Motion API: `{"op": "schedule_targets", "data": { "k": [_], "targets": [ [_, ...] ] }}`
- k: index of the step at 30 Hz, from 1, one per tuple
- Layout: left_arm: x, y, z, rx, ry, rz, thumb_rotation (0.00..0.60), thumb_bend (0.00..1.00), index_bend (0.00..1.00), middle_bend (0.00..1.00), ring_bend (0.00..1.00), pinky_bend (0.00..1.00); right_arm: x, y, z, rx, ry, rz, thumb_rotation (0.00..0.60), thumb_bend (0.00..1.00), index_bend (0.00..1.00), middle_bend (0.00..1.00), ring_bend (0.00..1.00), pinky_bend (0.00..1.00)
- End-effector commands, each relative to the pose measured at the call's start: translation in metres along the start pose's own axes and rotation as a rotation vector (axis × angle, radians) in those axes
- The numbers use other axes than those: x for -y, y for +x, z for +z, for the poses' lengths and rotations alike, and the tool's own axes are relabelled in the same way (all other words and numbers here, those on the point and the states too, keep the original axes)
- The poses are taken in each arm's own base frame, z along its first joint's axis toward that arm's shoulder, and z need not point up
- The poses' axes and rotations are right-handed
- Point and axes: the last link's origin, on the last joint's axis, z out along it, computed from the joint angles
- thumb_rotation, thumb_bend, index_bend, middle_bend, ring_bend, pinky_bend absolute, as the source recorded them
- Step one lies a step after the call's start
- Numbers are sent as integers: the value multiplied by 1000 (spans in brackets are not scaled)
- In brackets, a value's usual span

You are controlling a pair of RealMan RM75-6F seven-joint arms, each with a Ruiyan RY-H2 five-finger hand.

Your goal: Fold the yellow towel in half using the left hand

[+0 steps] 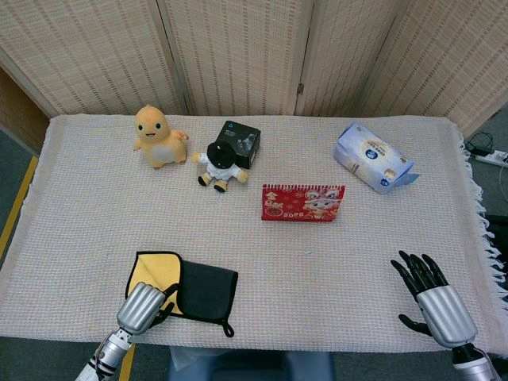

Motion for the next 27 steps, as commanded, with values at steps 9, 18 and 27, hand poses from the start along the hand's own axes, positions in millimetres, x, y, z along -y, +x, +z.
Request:
{"op": "schedule_targets", "data": {
  "k": [9, 18, 27],
  "targets": [
    [3, 19, 5, -45, 10, 1, 600, 430, 351, 1000, 1000, 1000, 1, -1, 0, 6, 4, 0, 600, 109, 0, 0, 0, 0],
    [35, 58, 54, 77, 134, -90, 600, 432, 402, 1000, 1000, 1000, -1, -2, 2, 15, -3, -1, 600, 108, 0, 0, 0, 0],
    [58, 64, 92, 177, 211, -96, 600, 432, 359, 1000, 1000, 1000, -4, -3, 4, 19, -22, -2, 600, 109, 0, 0, 0, 0]
  ]
}}
